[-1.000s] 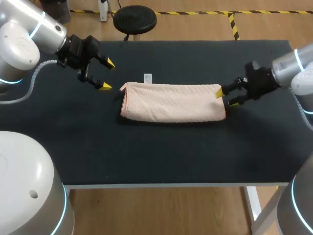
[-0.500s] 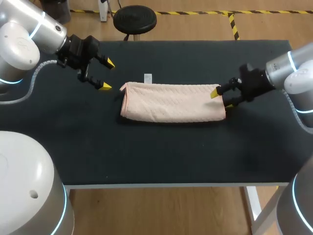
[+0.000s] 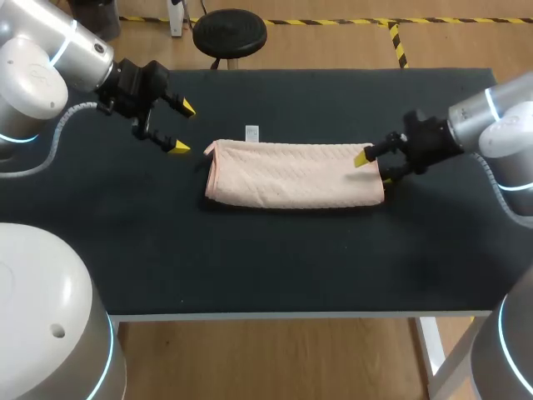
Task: Fold the towel
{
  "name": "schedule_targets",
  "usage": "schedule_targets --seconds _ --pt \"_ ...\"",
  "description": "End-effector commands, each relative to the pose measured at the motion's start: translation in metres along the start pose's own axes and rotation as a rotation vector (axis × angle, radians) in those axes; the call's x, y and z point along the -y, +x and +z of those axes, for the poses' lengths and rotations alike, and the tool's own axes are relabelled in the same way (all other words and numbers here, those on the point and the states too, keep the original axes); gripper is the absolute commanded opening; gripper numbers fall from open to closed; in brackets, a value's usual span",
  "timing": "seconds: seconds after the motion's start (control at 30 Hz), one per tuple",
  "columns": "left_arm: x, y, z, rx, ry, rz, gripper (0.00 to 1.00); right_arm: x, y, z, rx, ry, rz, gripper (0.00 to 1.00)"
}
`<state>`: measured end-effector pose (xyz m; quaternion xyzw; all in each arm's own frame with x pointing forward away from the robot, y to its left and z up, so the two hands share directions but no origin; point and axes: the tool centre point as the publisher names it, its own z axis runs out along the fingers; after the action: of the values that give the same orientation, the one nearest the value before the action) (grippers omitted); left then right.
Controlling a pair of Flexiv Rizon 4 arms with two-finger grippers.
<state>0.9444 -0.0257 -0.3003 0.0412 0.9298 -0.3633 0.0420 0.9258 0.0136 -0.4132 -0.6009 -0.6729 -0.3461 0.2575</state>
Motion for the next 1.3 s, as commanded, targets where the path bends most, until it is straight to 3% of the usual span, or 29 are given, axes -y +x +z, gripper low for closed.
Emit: schedule_targets --seconds 0.03,0.33,0.4,0.5,0.6,0.63,0.67,1.07,1.3 --pt "0.000 0.001 0.000 0.002 0.001 0.001 1.00 -0.001 0.000 0.006 -0.006 0.004 0.002 1.00" --pt "0.000 0.001 0.000 0.002 0.001 0.001 1.00 -0.001 0.006 0.013 -0.013 0.010 -0.001 1.00" --pt "0.000 0.001 0.000 0.002 0.001 0.001 1.00 -0.001 0.006 0.014 -0.010 0.011 -0.002 0.87" --pt "0.000 0.001 0.000 0.002 0.001 0.001 1.00 -0.001 0.004 0.014 0.005 0.010 0.002 0.49" --pt "0.000 0.001 0.000 0.002 0.001 0.001 1.00 -0.002 0.003 0.014 0.036 -0.002 -0.004 0.24" --pt "0.000 0.001 0.000 0.002 0.001 0.001 1.00 -0.002 0.003 0.013 0.047 -0.007 -0.011 0.05" --pt "0.000 0.001 0.000 0.002 0.001 0.001 1.00 -0.002 0.004 0.012 0.054 -0.009 -0.013 0.00" --pt "0.000 0.001 0.000 0.002 0.001 0.001 1.00 -0.009 0.026 0.005 0.205 -0.063 -0.060 0.00" --pt "0.000 0.001 0.000 0.002 0.001 0.001 1.00 -0.015 0.050 0.010 0.224 -0.088 -0.076 0.00"
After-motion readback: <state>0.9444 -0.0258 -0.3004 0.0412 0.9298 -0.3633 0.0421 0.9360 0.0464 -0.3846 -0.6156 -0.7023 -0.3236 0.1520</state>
